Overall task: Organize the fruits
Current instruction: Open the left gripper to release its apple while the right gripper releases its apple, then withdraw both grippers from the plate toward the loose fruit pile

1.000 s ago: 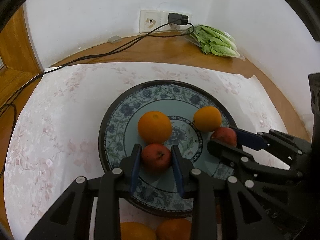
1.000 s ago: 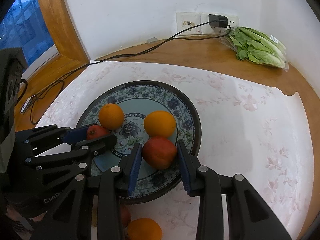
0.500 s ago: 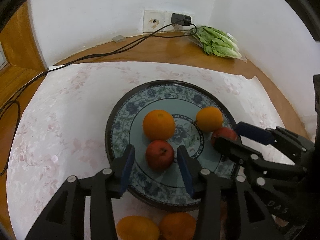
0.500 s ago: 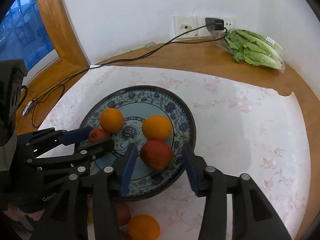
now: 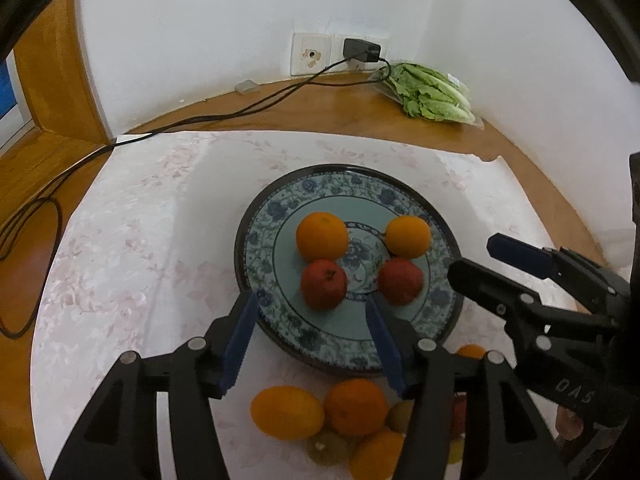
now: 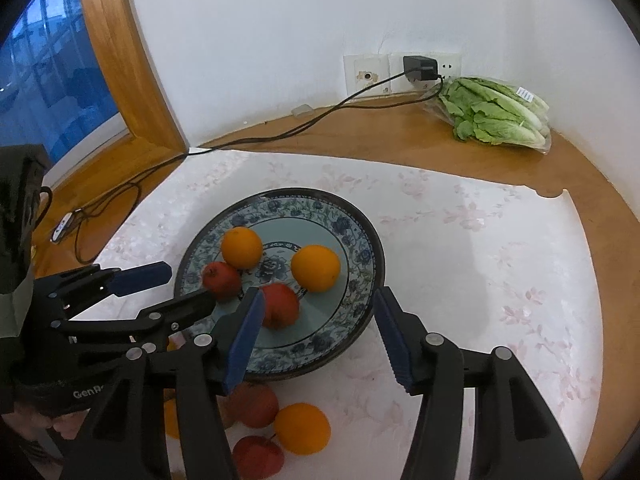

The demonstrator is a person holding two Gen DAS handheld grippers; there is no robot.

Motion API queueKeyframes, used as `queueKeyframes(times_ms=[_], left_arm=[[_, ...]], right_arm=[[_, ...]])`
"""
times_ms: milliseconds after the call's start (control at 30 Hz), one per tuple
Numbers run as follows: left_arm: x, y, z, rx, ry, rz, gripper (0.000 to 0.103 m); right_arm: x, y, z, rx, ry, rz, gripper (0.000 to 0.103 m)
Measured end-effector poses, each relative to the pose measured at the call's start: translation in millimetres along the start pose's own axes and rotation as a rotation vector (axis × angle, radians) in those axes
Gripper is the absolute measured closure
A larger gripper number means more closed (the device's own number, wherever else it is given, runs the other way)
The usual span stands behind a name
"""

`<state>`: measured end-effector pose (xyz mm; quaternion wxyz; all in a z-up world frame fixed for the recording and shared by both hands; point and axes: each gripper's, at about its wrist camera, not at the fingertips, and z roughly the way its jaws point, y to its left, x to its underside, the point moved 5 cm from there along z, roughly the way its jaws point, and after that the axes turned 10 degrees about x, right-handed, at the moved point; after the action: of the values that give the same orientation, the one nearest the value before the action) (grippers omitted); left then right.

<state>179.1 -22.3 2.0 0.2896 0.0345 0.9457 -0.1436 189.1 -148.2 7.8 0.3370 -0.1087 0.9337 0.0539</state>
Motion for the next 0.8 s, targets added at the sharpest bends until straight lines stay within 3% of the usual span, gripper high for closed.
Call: queueKeyframes(times_ms=[800], left_arm=[[37.6, 12.6, -38.9, 0.005, 0.001, -0.065, 0.043]], right_arm=[[40.5, 5.9, -42.6, -0.015, 0.022, 0.021, 0.045]])
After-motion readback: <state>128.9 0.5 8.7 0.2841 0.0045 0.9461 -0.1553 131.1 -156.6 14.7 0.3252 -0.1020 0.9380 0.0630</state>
